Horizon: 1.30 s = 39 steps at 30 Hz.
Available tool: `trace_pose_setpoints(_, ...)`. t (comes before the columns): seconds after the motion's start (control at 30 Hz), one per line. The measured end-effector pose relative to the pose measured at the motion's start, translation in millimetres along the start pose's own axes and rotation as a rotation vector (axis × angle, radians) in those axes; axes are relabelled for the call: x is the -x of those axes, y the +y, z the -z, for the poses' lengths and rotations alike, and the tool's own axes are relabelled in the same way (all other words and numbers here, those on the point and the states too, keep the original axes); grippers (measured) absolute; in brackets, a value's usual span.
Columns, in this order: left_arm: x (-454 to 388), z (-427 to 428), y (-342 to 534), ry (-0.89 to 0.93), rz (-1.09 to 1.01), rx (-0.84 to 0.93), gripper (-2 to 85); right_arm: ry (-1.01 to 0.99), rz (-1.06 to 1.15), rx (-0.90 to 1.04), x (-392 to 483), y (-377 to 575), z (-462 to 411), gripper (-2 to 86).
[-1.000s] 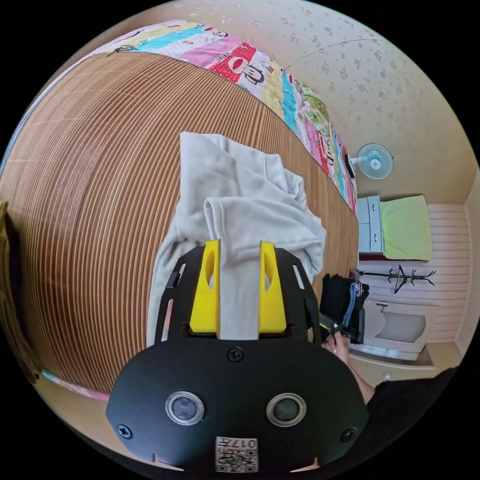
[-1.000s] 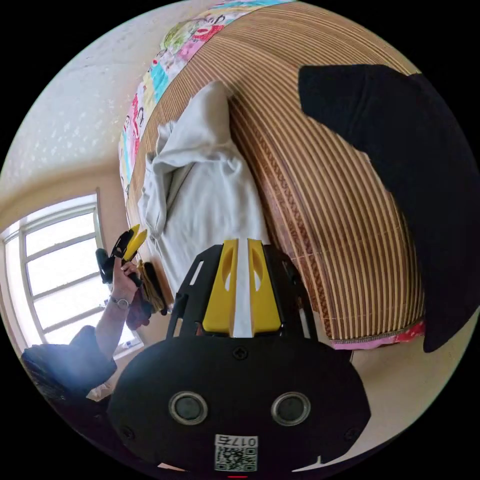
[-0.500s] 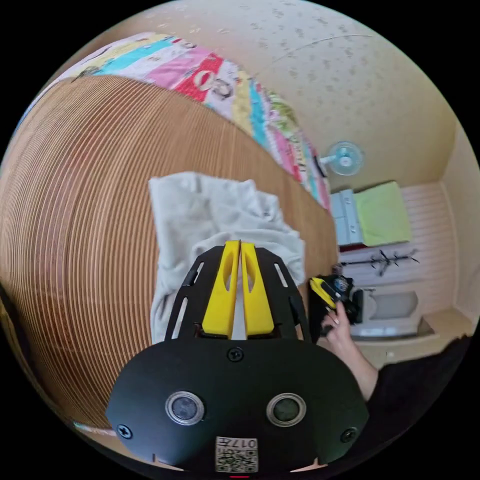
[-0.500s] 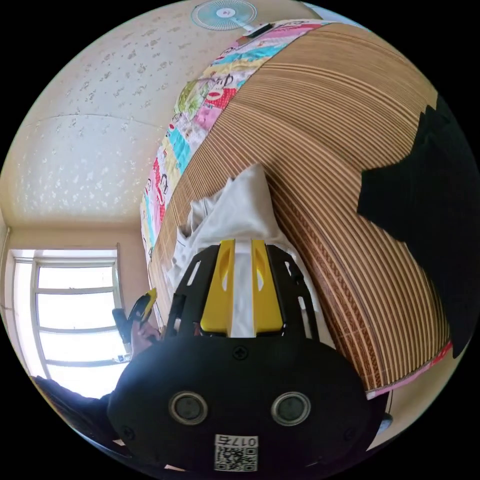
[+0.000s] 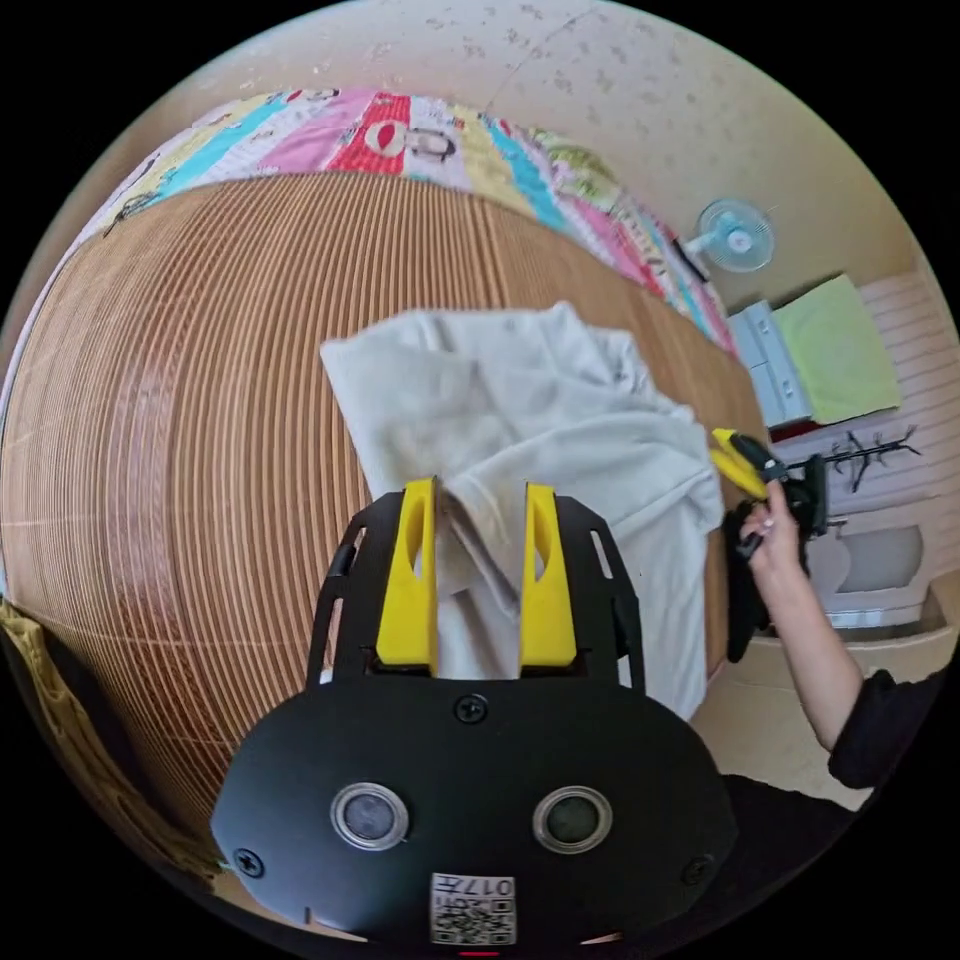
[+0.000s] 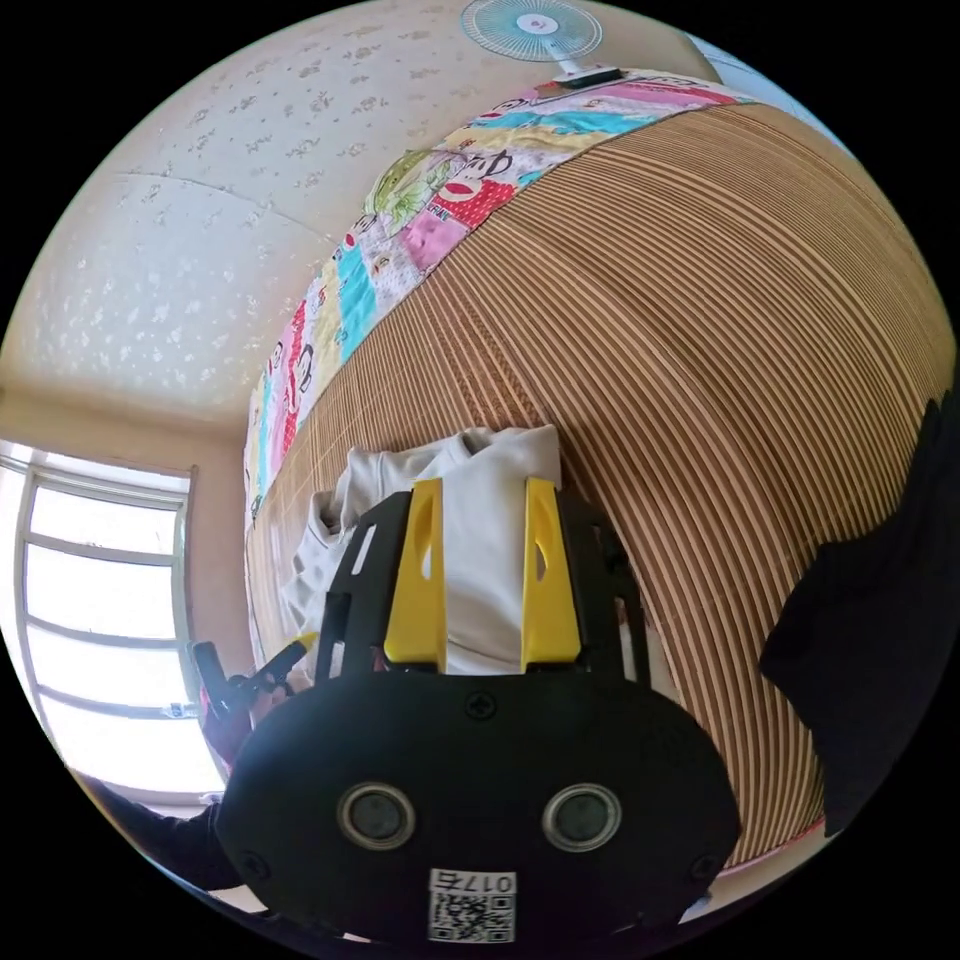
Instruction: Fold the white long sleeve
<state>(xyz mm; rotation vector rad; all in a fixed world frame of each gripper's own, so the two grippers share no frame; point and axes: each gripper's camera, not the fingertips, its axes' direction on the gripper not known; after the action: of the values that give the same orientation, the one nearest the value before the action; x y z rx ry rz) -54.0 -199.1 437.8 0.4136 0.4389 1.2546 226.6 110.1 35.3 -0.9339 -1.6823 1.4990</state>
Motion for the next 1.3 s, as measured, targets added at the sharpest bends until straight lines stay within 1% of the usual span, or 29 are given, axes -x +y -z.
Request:
trace_pose_setpoints(0.03, -6, 6, 11, -0.041, 0.009, -0.058, 9.1, 0.017, 0.011, -0.016, -4, 2, 1, 10.5)
trace_pose_setpoints(0.1, -11, 15, 25, -0.015, 0.014, -0.101, 5.3, 0.044, 0.033, -0.031, -8, 5, 3, 9.3)
trace_pose_setpoints(0.2, -14, 53, 42, 0.119, 0.010, -0.206, 3.3, 0.089, 0.067, -0.059, -15, 7, 13, 8.6)
trace_pose_setpoints(0.27, -13, 81, 36, 0.219, -0.039, -0.230, 3.0, 0.092, 0.077, -0.020, -26, 1, 9, 8.1)
trace_pose_setpoints(0.33, 4, 113, 13, 0.386, -0.096, -0.264, 2.8, 0.086, 0.081, 0.000, -32, -8, 9, 7.1)
trace_pose_setpoints(0.37, 9, 119, 5, 0.415, -0.111, -0.260, 2.8, 0.090, 0.093, -0.012, -33, -15, 14, 6.2)
trace_pose_setpoints(0.4, 20, 122, -14, 0.427, -0.140, -0.219, 3.1, 0.095, 0.098, -0.033, -33, -17, 17, 5.8)
trace_pose_setpoints(0.43, 32, 114, -35, 0.379, -0.140, -0.131, 3.4, 0.092, 0.108, -0.068, -34, -24, 24, 5.0)
trace_pose_setpoints(0.47, 39, 107, -44, 0.338, -0.124, -0.085, 3.5, 0.082, 0.117, -0.032, -37, -34, 21, 4.7)
trace_pose_setpoints(0.5, 55, 91, -56, 0.250, -0.060, -0.028, 3.7, 0.090, 0.118, -0.006, -38, -39, 18, 4.6)
trace_pose_setpoints(0.53, 71, 77, -61, 0.198, -0.007, -0.011, 3.8, 0.098, 0.131, 0.018, -41, -46, 18, 4.7)
trace_pose_setpoints(0.57, 78, 71, -62, 0.193, 0.015, -0.004, 4.6, 0.090, 0.142, 0.029, -42, -51, 26, 5.0)
trace_pose_setpoints(0.63, 96, 64, -50, 0.259, 0.055, 0.012, 7.6, 0.094, 0.144, 0.042, -42, -53, 49, 6.1)
trace_pose_setpoints(0.7, 96, 76, -24, 0.305, 0.045, -0.033, 8.7, 0.087, 0.175, 0.048, -40, -47, 81, 7.7)
trace_pose_setpoints(0.77, 92, 86, 12, 0.300, 0.036, -0.032, 9.4, 0.040, 0.235, 0.167, -47, -28, 116, 9.3)
trace_pose_setpoints(0.8, 92, 88, 42, 0.285, 0.051, 0.000, 10.1, 0.034, 0.244, 0.212, -50, -21, 123, 9.6)
trace_pose_setpoints(0.87, 92, 87, 89, 0.278, 0.079, 0.075, 11.3, 0.012, 0.267, 0.435, -69, 13, 140, 10.3)
trace_pose_setpoints(0.9, 91, 86, 123, 0.282, 0.082, 0.129, 11.7, 0.010, 0.269, 0.491, -75, 23, 144, 10.5)
trace_pose_setpoints(0.97, 89, 89, 170, 0.273, 0.067, 0.193, 11.8, 0.014, 0.255, 0.667, -101, 67, 161, 11.2)
trace_pose_setpoints(1.03, 89, 103, 217, 0.251, 0.026, 0.253, 11.3, 0.009, 0.240, 0.772, -122, 95, 173, 11.4)
trace_pose_setpoints(1.1, 96, 110, 240, 0.255, 0.026, 0.324, 11.6, -0.010, 0.222, 0.868, -143, 118, 184, 11.5)
trace_pose_setpoints(1.17, 101, 114, 256, 0.322, -0.001, 0.382, 11.7, -0.075, 0.208, 0.982, -161, 136, 196, 11.5)
trace_pose_setpoints(1.2, 105, 115, 264, 0.353, -0.020, 0.417, 11.6, -0.079, 0.208, 0.998, -164, 139, 200, 11.5)
trace_pose_setpoints(1.23, 110, 115, 269, 0.362, -0.032, 0.448, 11.3, -0.060, 0.219, 1.023, -168, 143, 205, 11.7)
trace_pose_setpoints(1.3, 121, 116, 269, 0.390, -0.029, 0.444, 10.4, 0.017, 0.238, 1.053, -174, 145, 209, 12.2)
